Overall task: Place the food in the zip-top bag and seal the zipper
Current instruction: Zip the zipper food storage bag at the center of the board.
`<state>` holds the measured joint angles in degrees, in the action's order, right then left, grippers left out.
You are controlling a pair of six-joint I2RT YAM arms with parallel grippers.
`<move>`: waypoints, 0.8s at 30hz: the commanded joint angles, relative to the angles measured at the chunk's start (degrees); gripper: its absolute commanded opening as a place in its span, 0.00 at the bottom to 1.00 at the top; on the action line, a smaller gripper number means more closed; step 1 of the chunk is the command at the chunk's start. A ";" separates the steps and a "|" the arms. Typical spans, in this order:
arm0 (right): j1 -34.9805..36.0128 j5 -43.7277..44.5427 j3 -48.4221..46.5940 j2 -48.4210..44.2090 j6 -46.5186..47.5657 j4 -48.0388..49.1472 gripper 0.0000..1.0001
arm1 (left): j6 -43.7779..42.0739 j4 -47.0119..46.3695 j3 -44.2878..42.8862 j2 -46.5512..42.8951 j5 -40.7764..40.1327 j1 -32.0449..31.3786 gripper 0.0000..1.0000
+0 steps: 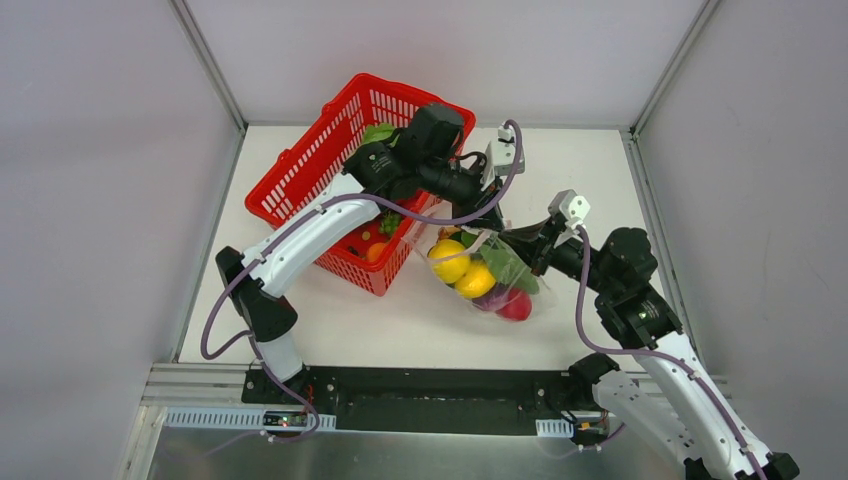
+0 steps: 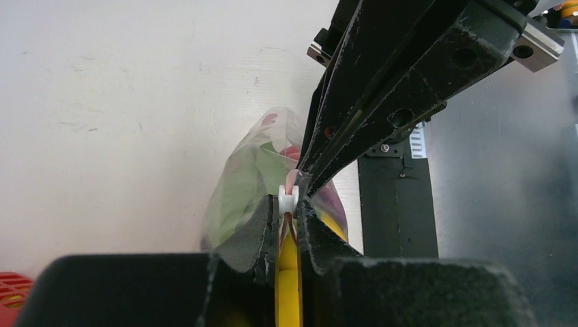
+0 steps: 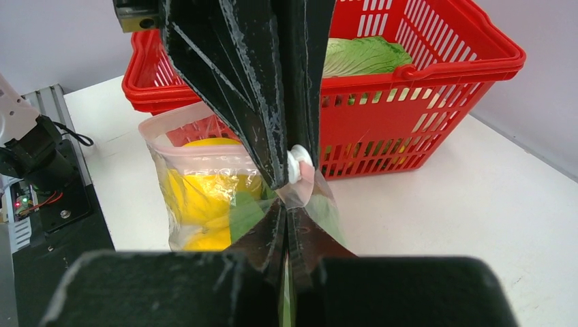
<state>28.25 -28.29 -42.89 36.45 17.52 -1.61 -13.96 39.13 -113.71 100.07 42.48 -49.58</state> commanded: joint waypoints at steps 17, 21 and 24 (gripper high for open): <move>-0.60 6.68 -1.14 -3.74 0.12 1.87 0.00 | -6.19 6.24 4.79 -8.06 -4.58 2.03 0.00; -0.67 5.20 -1.14 -3.66 -0.68 1.87 0.00 | -5.29 6.50 5.35 -7.75 -4.51 2.03 0.00; -0.71 1.37 -1.83 -2.73 -0.86 0.60 0.15 | -3.13 4.24 5.10 -7.37 -3.09 1.95 0.00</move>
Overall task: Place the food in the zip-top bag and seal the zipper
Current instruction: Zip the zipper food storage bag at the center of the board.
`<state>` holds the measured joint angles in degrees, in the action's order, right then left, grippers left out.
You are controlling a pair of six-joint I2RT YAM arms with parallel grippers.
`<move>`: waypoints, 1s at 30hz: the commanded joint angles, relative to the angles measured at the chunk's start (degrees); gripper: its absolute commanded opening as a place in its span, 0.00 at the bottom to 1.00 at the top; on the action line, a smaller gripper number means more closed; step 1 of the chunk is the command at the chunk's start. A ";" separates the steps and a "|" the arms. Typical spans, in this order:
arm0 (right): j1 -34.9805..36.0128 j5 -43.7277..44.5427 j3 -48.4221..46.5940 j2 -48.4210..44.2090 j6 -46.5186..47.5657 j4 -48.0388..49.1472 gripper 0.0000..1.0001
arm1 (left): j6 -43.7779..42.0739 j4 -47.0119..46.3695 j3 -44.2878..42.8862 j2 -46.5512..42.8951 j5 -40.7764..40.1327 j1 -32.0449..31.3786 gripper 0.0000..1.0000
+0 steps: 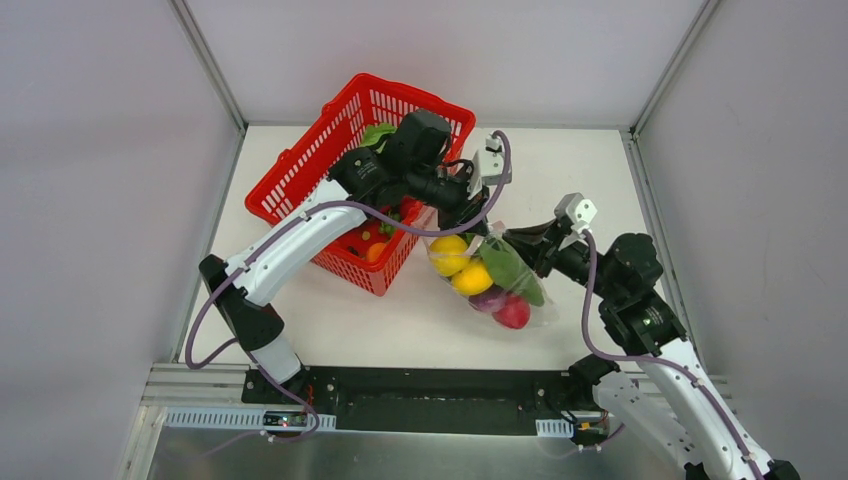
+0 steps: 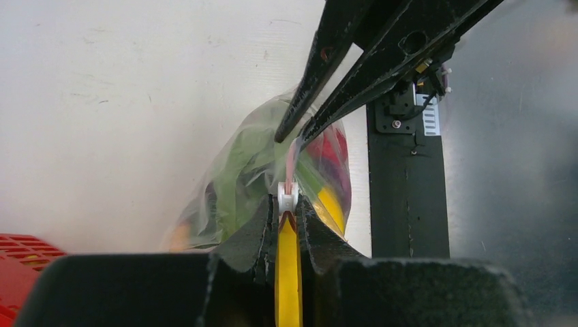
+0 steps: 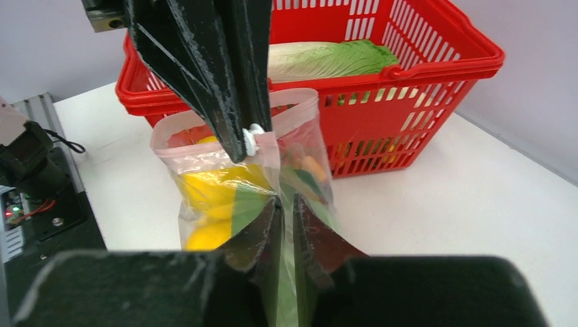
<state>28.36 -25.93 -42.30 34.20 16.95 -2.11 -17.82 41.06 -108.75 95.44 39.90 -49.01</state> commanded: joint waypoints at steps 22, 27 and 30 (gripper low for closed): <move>-0.84 -17.37 -13.65 11.86 6.30 -7.83 0.49 | -5.79 14.85 -12.67 1.72 1.67 -1.45 0.00; -0.78 -17.74 -14.03 12.33 7.08 -7.58 0.49 | -5.66 15.01 -13.28 2.24 1.57 -1.94 0.00; -0.81 -18.53 -14.48 13.03 7.10 -7.33 0.49 | -5.46 14.98 -13.89 2.60 1.72 -2.14 0.00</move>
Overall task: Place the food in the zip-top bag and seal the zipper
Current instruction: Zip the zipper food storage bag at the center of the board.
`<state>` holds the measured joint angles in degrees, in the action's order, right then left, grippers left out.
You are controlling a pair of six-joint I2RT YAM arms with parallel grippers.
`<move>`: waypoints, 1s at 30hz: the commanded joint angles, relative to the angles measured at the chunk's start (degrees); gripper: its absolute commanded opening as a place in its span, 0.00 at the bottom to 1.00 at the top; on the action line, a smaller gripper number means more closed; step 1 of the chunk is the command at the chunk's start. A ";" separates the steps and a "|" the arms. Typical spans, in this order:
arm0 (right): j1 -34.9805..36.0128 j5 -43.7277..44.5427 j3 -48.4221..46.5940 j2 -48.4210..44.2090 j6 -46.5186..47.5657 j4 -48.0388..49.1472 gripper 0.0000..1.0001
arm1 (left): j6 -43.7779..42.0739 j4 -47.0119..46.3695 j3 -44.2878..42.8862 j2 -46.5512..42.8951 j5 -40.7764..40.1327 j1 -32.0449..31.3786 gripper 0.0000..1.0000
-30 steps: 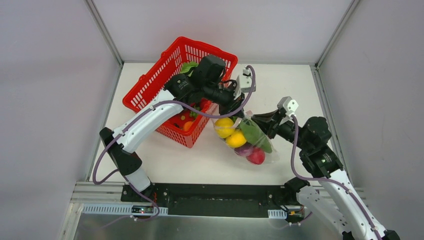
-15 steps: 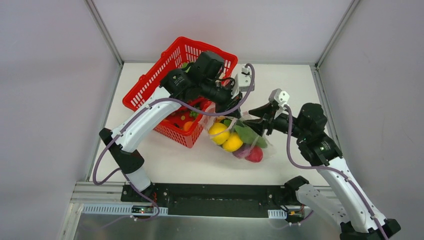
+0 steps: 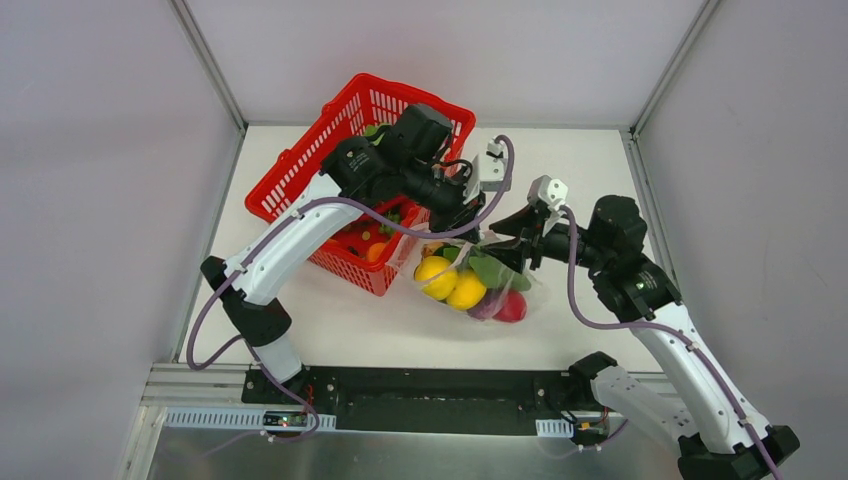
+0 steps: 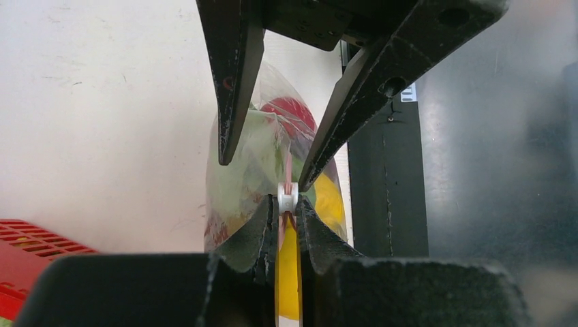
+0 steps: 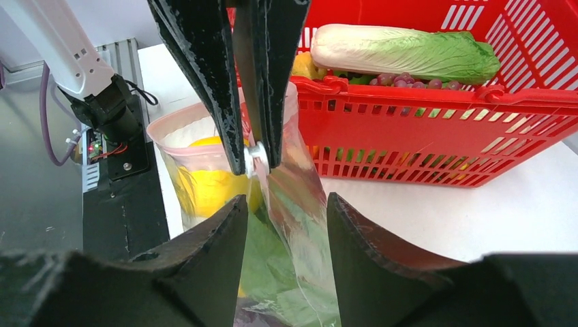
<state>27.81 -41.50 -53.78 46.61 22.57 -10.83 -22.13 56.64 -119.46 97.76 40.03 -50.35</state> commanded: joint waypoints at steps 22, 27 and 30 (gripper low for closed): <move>-0.43 10.86 3.01 -5.26 -2.44 8.63 0.00 | 1.20 -3.92 5.60 -4.48 -5.23 -1.06 0.00; -0.59 14.62 5.65 -8.03 -4.93 11.77 0.00 | 1.88 -5.41 10.06 -7.51 -6.67 0.38 0.00; -0.72 17.06 6.80 -9.65 -5.97 13.72 0.00 | 2.10 -5.88 11.41 -8.92 -7.04 1.54 0.00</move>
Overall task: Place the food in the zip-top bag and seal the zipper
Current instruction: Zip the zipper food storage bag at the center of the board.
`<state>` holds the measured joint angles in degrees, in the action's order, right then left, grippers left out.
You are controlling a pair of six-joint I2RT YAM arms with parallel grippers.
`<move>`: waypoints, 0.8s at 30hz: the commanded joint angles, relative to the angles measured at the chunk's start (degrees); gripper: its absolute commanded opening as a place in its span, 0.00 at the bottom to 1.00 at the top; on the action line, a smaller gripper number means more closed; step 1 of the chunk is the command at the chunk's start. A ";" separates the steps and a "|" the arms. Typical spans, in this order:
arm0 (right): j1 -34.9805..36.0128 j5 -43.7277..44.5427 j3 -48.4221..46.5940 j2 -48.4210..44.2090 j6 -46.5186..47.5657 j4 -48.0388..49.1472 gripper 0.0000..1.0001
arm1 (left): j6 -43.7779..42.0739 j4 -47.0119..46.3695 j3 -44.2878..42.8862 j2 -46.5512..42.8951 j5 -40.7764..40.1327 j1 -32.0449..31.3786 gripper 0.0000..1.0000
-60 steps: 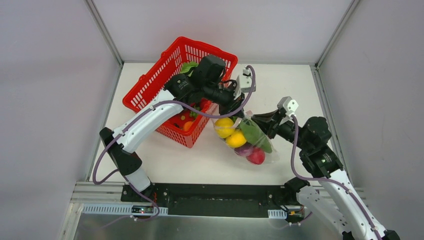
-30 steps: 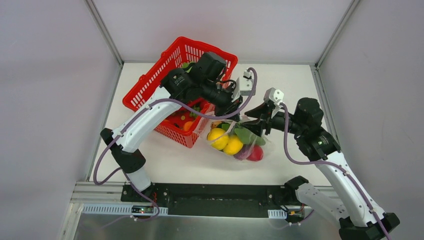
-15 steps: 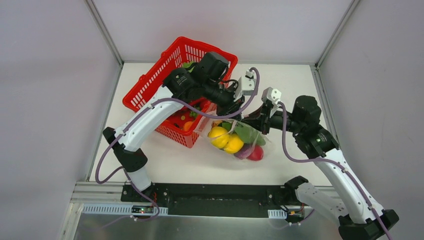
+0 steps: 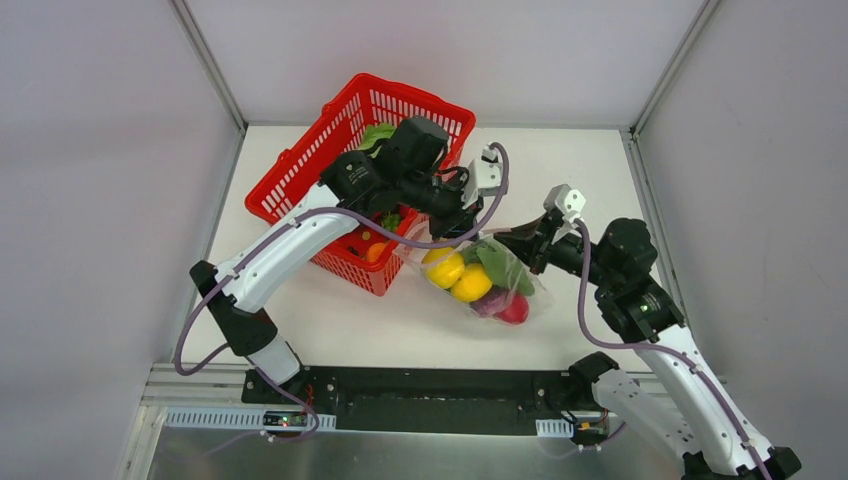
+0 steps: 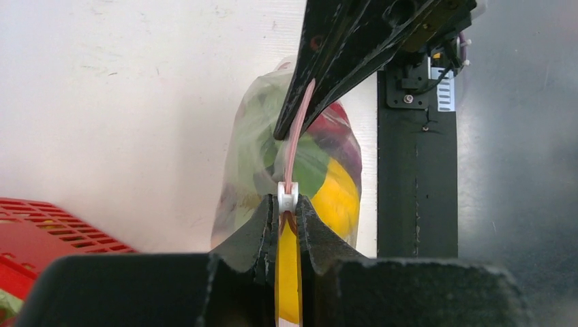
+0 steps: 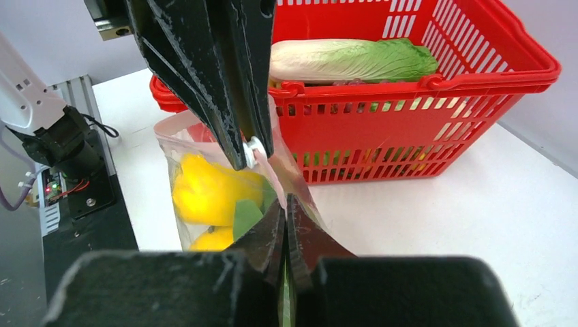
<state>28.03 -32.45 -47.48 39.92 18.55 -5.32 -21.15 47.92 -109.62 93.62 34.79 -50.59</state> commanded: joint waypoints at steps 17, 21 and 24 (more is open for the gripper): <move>-1.39 25.65 5.29 -7.76 -5.32 13.62 0.00 | 7.11 -7.10 14.35 -11.27 2.06 3.58 0.00; -1.38 26.98 5.58 -7.98 -5.79 13.59 0.00 | 6.97 -6.92 15.25 -12.03 0.72 3.59 0.00; -1.40 23.59 5.29 -7.69 -4.89 12.75 0.00 | 6.97 -7.02 14.73 -12.30 0.60 3.57 0.00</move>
<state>28.05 -13.89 -41.36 33.26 12.58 1.69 -15.44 38.26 -94.89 85.10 34.33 -47.88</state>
